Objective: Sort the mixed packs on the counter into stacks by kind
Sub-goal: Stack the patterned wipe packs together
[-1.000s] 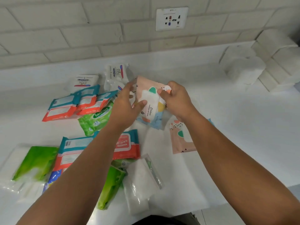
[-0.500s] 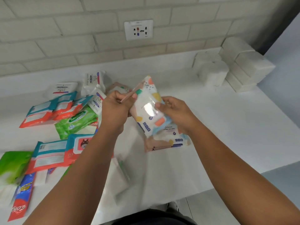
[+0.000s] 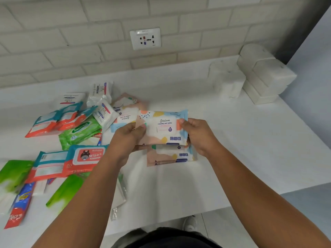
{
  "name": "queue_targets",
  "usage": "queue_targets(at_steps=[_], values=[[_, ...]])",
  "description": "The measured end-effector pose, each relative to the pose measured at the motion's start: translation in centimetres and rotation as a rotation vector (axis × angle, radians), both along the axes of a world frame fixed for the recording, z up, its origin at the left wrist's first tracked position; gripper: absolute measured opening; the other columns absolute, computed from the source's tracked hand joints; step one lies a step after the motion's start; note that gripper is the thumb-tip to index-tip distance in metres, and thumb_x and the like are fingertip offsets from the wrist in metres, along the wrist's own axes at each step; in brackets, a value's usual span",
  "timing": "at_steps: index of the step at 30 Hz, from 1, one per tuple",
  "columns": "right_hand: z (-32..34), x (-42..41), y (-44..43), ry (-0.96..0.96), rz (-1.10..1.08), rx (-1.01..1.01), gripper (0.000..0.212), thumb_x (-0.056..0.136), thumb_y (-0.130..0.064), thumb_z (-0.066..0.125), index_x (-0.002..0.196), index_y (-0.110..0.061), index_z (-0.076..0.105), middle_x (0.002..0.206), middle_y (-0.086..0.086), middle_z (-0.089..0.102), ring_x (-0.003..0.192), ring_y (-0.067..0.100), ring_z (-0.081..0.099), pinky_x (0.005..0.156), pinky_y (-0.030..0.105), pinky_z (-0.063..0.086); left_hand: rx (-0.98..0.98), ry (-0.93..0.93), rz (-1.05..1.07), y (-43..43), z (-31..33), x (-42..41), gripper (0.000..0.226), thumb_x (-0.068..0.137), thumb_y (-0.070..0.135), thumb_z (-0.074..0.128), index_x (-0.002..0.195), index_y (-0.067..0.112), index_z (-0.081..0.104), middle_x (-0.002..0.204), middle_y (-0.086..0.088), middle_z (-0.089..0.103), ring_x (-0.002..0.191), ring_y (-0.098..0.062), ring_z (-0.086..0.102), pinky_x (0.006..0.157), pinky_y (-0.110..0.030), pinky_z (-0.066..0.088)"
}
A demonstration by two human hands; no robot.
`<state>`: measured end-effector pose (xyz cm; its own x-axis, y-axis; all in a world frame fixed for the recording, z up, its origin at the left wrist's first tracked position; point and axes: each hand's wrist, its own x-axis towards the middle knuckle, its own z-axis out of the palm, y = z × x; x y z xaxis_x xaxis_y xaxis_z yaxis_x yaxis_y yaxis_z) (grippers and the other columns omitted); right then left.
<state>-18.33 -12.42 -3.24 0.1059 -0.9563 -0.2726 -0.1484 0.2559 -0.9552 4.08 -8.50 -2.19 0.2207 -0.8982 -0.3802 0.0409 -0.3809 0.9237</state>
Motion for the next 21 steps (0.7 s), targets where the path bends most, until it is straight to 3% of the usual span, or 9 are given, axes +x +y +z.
queue_targets(at_steps=[3, 8, 12, 15, 17, 21], values=[[-0.4, -0.2, -0.3, 0.199, 0.001, -0.126, 0.039, 0.099, -0.037, 0.055, 0.085, -0.002, 0.066, 0.09, 0.029, 0.068, 0.072, 0.04, 0.066, 0.063, 0.043, 0.053, 0.044, -0.097, 0.023, 0.2, -0.5, -1.1, 0.025, 0.101, 0.039, 0.059, 0.112, 0.021, 0.071, 0.106, 0.003, 0.072, 0.1, -0.021, 0.069, 0.089, -0.046, 0.06], [-0.1, 0.0, -0.4, 0.525, 0.057, -0.314, 0.041, 0.105, -0.032, 0.04, 0.072, -0.008, 0.048, 0.069, 0.006, 0.058, 0.066, 0.026, 0.058, 0.058, 0.035, 0.043, 0.053, -0.268, 0.031, 0.2, -1.2, -3.3, 0.03, 0.103, 0.038, 0.051, 0.115, 0.019, 0.07, 0.11, 0.008, 0.071, 0.103, -0.019, 0.066, 0.094, -0.043, 0.056], [-0.8, -0.6, -0.9, 0.65, 0.121, -0.236, 0.038, 0.104, -0.032, 0.039, 0.073, -0.012, 0.043, 0.074, 0.007, 0.058, 0.067, 0.027, 0.059, 0.056, 0.032, 0.041, 0.06, -0.437, 0.066, -0.2, -1.7, -4.4, 0.021, 0.106, 0.036, 0.047, 0.104, 0.022, 0.062, 0.096, 0.01, 0.062, 0.089, -0.013, 0.059, 0.069, -0.027, 0.05], [-1.7, -1.5, -0.5, 0.529, 0.135, -0.064, 0.033, 0.104, -0.032, 0.04, 0.08, -0.01, 0.045, 0.078, 0.009, 0.062, 0.048, 0.025, 0.065, 0.036, 0.024, 0.041, 0.045, -0.553, 0.028, -0.4, -2.4, -4.5, 0.031, 0.106, 0.034, 0.047, 0.102, 0.01, 0.067, 0.096, 0.001, 0.068, 0.09, -0.021, 0.061, 0.081, -0.039, 0.055], [-2.5, -1.8, -0.1, 0.551, 0.165, -0.017, 0.031, 0.104, -0.029, 0.041, 0.08, -0.01, 0.046, 0.075, 0.006, 0.059, 0.048, 0.021, 0.061, 0.033, 0.021, 0.038, 0.04, -0.628, 0.016, -0.4, -2.9, -4.4, 0.034, 0.105, 0.034, 0.048, 0.098, 0.008, 0.069, 0.093, -0.006, 0.071, 0.089, -0.026, 0.065, 0.084, -0.044, 0.056], [-4.6, -1.8, 0.3, 0.715, 0.223, -0.154, 0.032, 0.104, -0.029, 0.041, 0.083, -0.009, 0.056, 0.075, -0.001, 0.054, 0.074, 0.025, 0.055, 0.061, 0.029, 0.038, 0.088, -0.703, 0.008, -0.3, -4.3, -4.3, 0.035, 0.104, 0.033, 0.049, 0.084, 0.009, 0.065, 0.08, -0.007, 0.068, 0.08, -0.028, 0.065, 0.077, -0.041, 0.057]])
